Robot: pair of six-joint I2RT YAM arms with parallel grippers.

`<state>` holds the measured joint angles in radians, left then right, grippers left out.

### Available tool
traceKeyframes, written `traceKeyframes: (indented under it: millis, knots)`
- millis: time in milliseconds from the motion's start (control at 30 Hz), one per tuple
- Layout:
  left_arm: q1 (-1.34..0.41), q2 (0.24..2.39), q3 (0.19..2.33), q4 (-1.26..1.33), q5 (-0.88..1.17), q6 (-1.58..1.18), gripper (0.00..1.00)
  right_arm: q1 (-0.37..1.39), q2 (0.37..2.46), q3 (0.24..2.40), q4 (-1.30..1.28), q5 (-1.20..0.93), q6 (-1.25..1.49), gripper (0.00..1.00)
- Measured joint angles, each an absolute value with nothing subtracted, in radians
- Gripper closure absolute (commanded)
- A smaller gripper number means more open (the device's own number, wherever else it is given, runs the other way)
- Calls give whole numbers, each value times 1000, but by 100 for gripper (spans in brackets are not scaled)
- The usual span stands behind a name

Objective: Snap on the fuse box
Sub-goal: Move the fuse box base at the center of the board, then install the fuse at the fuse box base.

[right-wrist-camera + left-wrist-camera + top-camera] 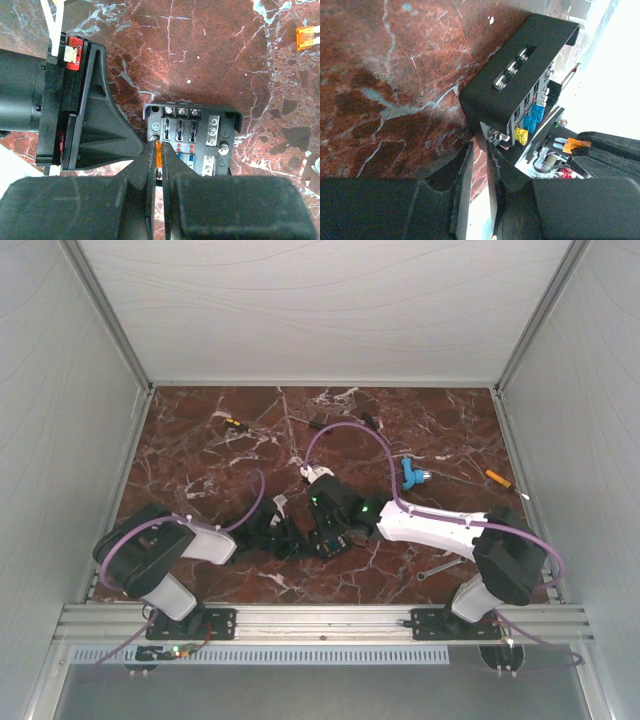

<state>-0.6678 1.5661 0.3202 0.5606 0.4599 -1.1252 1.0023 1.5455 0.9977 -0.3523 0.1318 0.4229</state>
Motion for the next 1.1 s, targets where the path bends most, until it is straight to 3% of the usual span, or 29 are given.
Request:
traceKeyframes:
  millis: [333,1100]
  knots:
    - [-648,1468,311,507,398,-1124,67,1002,1582,992,-307,143,353,100]
    - [-629,1546,324,559,375,-1126,75,1002,1642,983,-279,162,340,100]
